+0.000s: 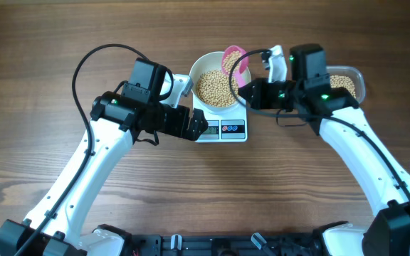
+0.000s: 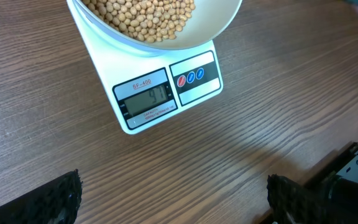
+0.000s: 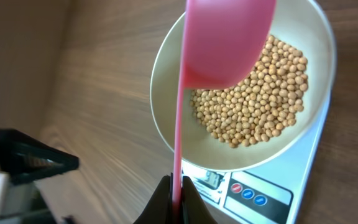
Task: Scoop item into bowl and weigh 150g on scale
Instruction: 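Carry the filled pink scoop left over the white bowl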
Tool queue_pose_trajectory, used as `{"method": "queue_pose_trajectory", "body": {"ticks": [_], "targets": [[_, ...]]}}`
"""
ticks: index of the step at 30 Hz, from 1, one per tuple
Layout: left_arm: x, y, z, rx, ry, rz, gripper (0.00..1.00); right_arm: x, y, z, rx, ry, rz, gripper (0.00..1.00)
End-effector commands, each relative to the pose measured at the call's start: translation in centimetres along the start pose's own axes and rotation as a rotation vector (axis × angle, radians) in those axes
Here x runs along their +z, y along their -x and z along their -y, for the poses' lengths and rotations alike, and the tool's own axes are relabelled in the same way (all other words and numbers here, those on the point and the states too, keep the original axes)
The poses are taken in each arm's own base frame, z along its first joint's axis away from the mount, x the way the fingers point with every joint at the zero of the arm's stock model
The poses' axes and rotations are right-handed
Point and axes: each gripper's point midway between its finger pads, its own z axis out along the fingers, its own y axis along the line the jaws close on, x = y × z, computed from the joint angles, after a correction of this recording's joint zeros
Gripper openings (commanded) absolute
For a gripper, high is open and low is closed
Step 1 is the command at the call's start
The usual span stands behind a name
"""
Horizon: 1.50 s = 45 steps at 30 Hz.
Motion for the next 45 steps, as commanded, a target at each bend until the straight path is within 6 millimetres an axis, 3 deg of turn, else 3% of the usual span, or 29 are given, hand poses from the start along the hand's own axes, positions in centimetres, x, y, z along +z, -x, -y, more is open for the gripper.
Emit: {"method": "queue_pose_trajectory", "body": {"ticks": [1, 9, 25, 35, 45], "targets": [[0.0, 0.2, 0.2, 0.016, -0.01, 0.001, 1.0, 0.1, 0.8, 0.7, -0.242, -0.153, 0.048, 0.04], [0.0, 0.2, 0.2, 0.016, -0.009, 0.001, 1.0, 0.8, 0.5, 0.8, -0.472, -0.285, 0.034, 0.04], [0.0, 0.2, 0.2, 0.016, -0.01, 0.001, 1.0, 0.4, 0.4, 2.3, -0.676, -0.398, -0.015, 0.04], [0.0, 0.2, 0.2, 0.016, -0.01, 0.001, 1.0, 0.5, 0.5, 1.9, -0.666, -0.381, -0.004, 0.04], [0.0, 0.2, 0.2, 0.016, -0.009, 0.001, 1.0, 1.3, -1.2, -0.4, -0.433, -0.211, -0.021, 0.04]]}}
